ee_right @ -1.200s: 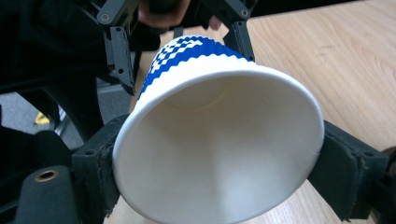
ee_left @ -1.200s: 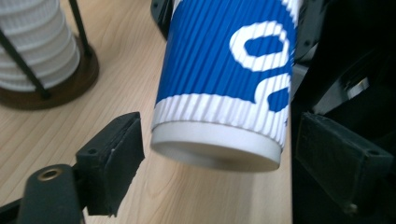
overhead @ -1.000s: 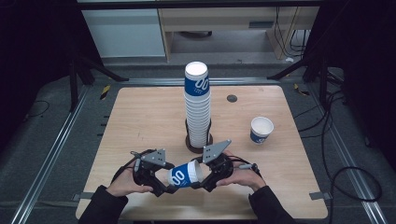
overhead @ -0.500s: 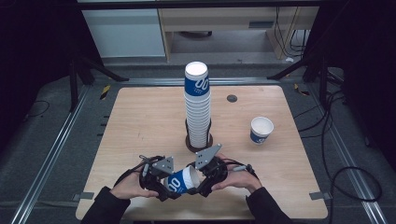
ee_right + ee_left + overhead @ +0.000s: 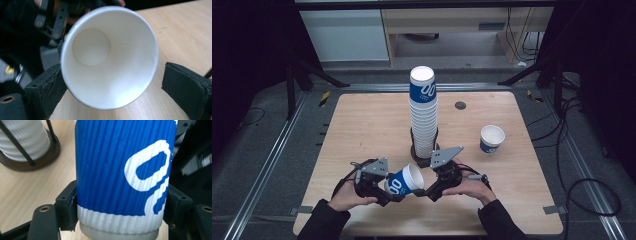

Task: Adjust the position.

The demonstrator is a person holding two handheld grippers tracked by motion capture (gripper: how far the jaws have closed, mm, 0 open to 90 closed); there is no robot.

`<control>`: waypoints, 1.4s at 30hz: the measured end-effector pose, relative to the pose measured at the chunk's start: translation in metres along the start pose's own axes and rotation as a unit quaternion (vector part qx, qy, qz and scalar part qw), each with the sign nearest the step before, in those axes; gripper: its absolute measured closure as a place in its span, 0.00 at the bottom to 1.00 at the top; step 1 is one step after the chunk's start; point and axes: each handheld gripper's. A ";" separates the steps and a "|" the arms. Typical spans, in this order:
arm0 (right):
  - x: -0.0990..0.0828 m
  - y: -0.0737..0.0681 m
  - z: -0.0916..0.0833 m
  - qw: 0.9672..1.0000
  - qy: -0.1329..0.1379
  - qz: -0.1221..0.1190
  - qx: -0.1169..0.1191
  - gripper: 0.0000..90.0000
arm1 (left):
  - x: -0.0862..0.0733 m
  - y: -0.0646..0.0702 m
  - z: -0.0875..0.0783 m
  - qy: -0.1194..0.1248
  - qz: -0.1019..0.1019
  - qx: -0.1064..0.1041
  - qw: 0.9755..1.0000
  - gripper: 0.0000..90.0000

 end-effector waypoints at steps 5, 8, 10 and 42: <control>0.003 0.001 -0.002 0.999 0.036 0.021 0.011 0.08 | 0.003 0.003 0.000 0.039 -0.003 0.017 0.999 0.30; 0.004 -0.001 -0.002 0.998 0.045 0.027 0.022 0.09 | 0.006 0.006 0.002 0.050 -0.001 0.021 0.999 0.30; 0.005 -0.001 -0.001 0.998 0.053 0.033 0.032 0.10 | 0.007 0.007 0.004 0.053 0.002 0.022 0.998 0.30; 0.004 0.010 -0.032 0.995 0.066 0.044 -0.059 0.20 | -0.009 -0.006 0.001 0.044 -0.041 0.064 0.996 0.22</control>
Point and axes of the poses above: each handheld gripper's, and its own axes: z roughly forward along the jaws, x roughly out of its top, y roughly to its right, and after that the axes turned 10 degrees about z, right-handed
